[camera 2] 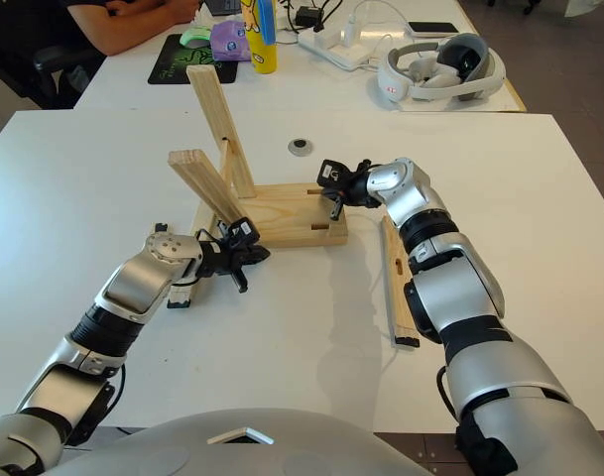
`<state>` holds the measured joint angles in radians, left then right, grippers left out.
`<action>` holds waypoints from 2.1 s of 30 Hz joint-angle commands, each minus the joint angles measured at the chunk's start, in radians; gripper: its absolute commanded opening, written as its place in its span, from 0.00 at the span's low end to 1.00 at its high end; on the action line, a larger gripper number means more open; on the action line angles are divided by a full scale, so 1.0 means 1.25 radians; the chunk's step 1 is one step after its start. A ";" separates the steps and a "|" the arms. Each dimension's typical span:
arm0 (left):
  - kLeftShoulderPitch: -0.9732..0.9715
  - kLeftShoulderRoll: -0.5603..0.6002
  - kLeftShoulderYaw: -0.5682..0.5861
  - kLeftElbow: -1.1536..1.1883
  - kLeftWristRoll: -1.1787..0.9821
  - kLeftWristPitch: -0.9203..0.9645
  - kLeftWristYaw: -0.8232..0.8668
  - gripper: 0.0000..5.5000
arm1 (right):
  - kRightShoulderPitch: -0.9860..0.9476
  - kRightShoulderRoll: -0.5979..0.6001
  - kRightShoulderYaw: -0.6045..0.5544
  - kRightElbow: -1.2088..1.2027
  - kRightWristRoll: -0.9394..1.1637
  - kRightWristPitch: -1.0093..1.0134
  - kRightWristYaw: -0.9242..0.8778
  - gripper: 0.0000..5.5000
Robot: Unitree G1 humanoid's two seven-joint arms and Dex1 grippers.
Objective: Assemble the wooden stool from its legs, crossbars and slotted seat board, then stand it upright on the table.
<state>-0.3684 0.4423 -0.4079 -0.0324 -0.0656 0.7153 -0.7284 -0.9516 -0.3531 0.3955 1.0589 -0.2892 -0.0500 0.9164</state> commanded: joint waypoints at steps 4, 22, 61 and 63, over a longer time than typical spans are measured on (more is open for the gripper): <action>0.002 0.013 0.029 0.009 0.014 -0.003 0.023 0.00 | 0.219 -0.057 0.073 -0.224 -0.006 0.118 0.182 0.00; -0.015 -0.001 0.048 0.049 0.030 -0.023 0.035 0.00 | 0.397 -0.170 0.043 -0.924 0.140 0.551 0.206 0.00; -0.025 -0.006 0.040 0.047 0.042 -0.022 0.003 0.00 | 0.487 -0.192 -0.026 -1.001 0.280 0.692 0.051 0.00; -0.033 -0.010 0.036 0.048 0.042 -0.022 0.002 0.00 | 0.482 -0.194 -0.027 -1.004 0.285 0.694 0.050 0.00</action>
<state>-0.3850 0.4502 -0.3416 0.0354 -0.0057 0.6905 -0.7041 -0.3531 -0.6038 0.3586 -0.1711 0.0322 0.8111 0.9656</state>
